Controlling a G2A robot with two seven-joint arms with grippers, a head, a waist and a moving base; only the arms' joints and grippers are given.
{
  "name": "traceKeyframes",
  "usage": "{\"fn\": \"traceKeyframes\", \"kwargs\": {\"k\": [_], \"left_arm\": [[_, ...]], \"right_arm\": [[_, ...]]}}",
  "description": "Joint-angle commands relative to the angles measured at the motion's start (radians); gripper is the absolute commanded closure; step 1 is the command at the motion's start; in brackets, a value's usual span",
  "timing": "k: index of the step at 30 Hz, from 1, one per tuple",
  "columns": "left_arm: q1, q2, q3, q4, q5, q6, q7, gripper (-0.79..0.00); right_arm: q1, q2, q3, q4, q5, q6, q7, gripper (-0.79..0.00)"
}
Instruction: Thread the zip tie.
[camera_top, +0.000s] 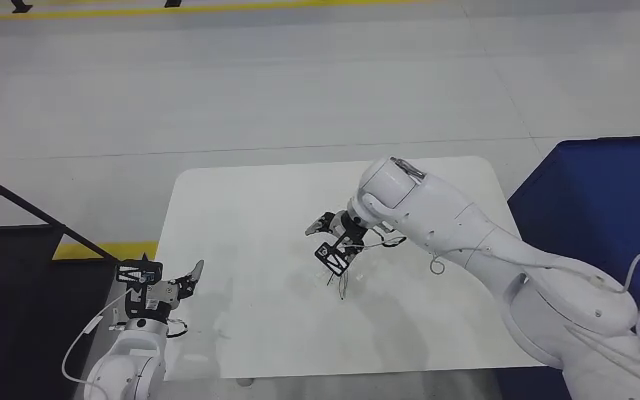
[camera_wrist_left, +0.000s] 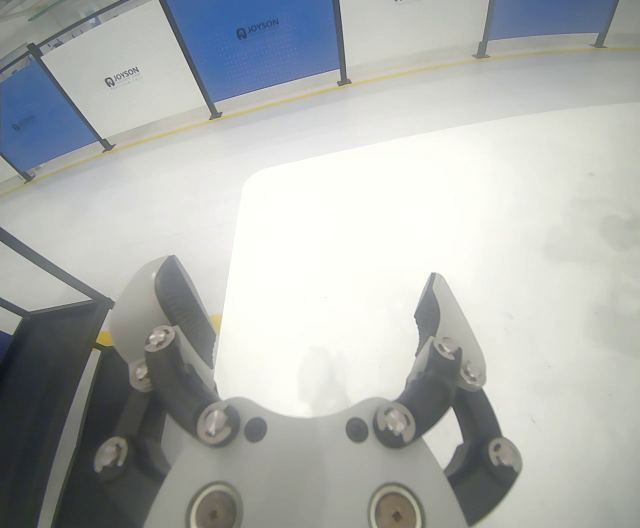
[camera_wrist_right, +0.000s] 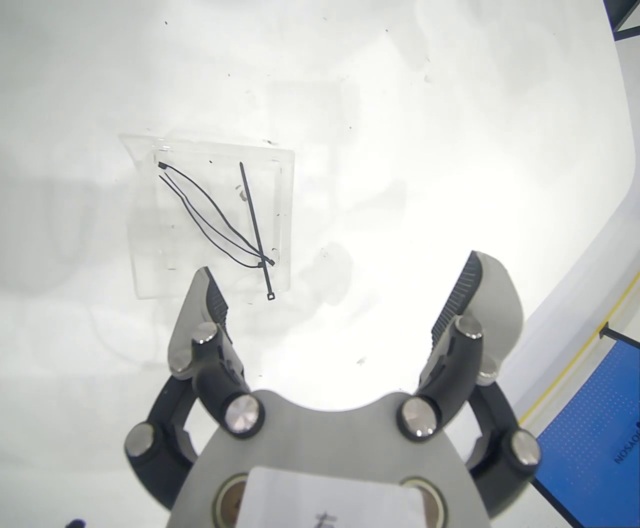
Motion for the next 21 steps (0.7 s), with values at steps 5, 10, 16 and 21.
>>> {"fn": "traceKeyframes", "kwargs": {"k": [5,10,16,21], "left_arm": [[0.000,0.000,0.000,0.000,0.000,0.000,0.000,-0.785],[0.000,0.000,0.000,0.000,0.000,0.000,0.000,-0.785],[0.000,0.000,0.000,0.000,0.000,0.000,0.000,-0.785],[0.000,0.000,0.000,0.000,0.000,0.000,0.000,-0.785]], "right_arm": [[0.000,0.043,0.000,-0.097,-0.094,-0.020,-0.028,-0.785],[-0.012,0.096,0.000,-0.185,-0.036,-0.020,-0.034,-0.671],[-0.018,0.160,0.000,-0.255,-0.048,-0.020,-0.034,-0.305],[-0.037,0.189,0.000,-0.318,-0.116,-0.020,-0.034,-0.268]]}}
